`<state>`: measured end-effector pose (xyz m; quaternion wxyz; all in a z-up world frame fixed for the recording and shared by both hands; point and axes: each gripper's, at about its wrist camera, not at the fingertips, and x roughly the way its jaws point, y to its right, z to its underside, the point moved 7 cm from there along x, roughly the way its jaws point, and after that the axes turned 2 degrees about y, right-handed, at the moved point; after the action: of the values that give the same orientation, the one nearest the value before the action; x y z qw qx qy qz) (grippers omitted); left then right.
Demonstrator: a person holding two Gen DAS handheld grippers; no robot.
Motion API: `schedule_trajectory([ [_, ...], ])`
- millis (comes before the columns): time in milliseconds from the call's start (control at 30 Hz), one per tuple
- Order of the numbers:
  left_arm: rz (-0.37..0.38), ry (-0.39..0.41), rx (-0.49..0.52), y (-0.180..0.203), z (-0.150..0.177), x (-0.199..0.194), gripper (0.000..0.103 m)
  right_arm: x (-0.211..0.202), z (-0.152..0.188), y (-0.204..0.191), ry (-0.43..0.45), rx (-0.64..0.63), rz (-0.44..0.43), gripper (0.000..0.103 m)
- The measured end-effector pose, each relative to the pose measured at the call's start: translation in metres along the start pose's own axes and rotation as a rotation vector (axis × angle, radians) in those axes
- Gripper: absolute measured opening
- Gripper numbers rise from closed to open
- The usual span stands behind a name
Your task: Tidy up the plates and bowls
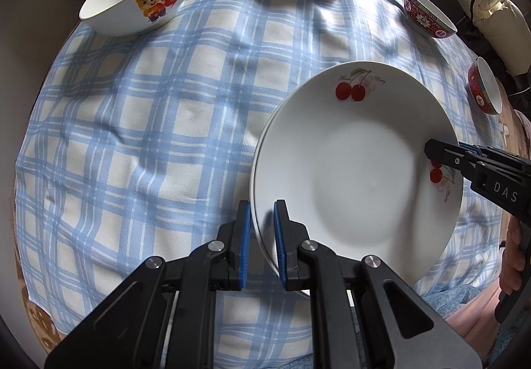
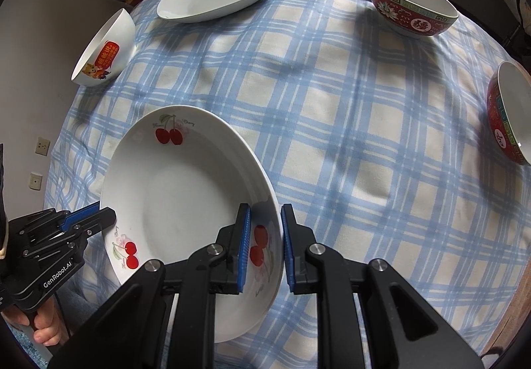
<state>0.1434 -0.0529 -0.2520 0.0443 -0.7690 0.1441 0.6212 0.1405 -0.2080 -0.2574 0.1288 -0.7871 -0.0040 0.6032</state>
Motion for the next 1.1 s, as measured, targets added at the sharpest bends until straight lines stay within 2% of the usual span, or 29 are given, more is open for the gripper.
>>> schedule_trajectory([
  [300, -0.011, -0.005, 0.006, 0.001, 0.002, 0.003, 0.013, 0.010, 0.002, -0.004, -0.026, -0.023, 0.026, 0.019],
  [600, -0.009, 0.017, 0.008, 0.001, 0.000, -0.003, 0.014, 0.008, 0.001, -0.001, -0.028, 0.005, -0.002, 0.019],
  [900, 0.001, 0.062, 0.001, 0.000, -0.021, -0.027, 0.016, -0.019, -0.025, 0.007, 0.050, 0.045, -0.060, 0.020],
  [1033, 0.010, 0.084, -0.015, -0.004, -0.041, -0.040, 0.025, -0.026, -0.043, 0.012, 0.075, 0.062, -0.064, 0.041],
  [1100, 0.007, 0.093, -0.022, -0.006, -0.054, -0.045, 0.029, -0.027, -0.055, 0.013, 0.080, 0.057, -0.056, 0.042],
])
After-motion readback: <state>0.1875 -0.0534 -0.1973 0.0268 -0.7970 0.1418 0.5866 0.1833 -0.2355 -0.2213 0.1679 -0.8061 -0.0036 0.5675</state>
